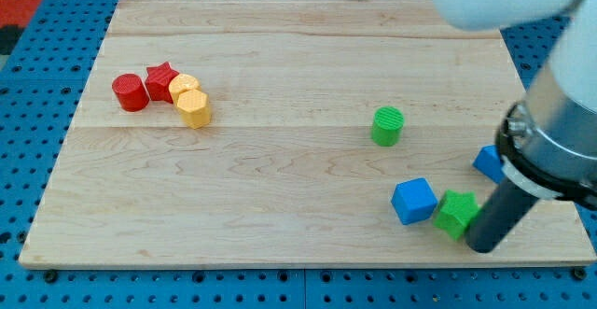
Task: Move the blue triangle into the blue cube
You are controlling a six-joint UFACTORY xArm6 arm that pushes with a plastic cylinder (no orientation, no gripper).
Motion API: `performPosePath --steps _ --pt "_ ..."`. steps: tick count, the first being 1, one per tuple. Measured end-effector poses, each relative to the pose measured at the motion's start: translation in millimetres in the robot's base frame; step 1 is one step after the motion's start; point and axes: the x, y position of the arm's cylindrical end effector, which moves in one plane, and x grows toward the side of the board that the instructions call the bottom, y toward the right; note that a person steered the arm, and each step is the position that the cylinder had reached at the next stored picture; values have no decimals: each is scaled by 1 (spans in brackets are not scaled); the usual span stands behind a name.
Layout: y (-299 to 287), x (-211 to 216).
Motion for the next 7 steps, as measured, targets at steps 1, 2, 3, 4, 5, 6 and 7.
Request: performPosePath --steps 1,2,3,4,5,6,7 --pt "-19 0" --pt "-38 -23" --pt "-39 -63" --pt "-39 -89" --pt "-43 -105" --pt "-68 -123" --pt "-80 -131"
